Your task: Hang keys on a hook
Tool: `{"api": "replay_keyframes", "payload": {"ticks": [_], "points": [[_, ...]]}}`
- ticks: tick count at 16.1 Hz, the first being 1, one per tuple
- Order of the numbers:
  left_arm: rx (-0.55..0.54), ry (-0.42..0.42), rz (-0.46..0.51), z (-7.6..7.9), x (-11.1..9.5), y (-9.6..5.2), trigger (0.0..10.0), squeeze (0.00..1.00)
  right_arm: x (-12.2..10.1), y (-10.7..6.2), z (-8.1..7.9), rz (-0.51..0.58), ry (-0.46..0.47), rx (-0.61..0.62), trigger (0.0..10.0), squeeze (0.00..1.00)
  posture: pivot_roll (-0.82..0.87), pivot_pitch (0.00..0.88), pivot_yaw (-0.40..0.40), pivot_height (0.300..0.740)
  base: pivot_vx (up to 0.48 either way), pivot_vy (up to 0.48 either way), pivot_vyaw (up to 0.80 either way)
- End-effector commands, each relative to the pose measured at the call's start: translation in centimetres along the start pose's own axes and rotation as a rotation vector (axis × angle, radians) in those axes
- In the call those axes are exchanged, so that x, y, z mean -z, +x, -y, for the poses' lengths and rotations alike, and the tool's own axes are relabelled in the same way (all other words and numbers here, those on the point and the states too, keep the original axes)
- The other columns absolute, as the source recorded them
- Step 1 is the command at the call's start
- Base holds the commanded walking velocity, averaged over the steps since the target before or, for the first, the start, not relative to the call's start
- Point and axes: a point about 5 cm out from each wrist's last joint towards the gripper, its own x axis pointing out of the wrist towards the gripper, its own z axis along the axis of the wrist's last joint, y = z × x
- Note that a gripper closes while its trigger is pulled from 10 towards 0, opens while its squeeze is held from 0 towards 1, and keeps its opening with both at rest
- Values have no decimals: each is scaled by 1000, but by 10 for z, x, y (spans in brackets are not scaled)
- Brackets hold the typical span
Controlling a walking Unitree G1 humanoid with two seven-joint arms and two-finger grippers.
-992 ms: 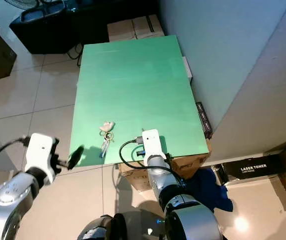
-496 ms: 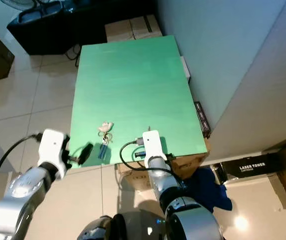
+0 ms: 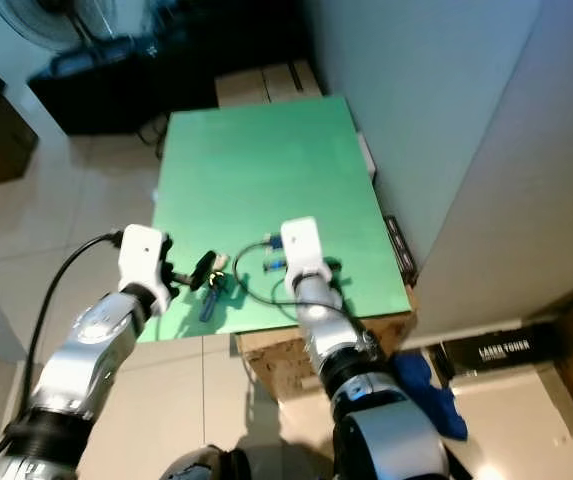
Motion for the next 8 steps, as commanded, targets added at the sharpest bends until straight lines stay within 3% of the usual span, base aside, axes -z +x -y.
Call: {"api": "replay_keyframes", "payload": {"ticks": [1,4,8], "points": [[-12,3,-3,-4,3,0,10000,0,-7,1,-3,27,4,-18,0,0,-109,0,153,740,0,0,0],[-7,3,32,-2,-1,14,10000,0,-21,3,4,79,-12,-26,0,0,-124,0,142,740,0,0,0],[-27,-7,51,-3,-3,21,10000,0,-40,5,12,143,-31,-52,0,0,-118,0,121,740,0,0,0]]}}
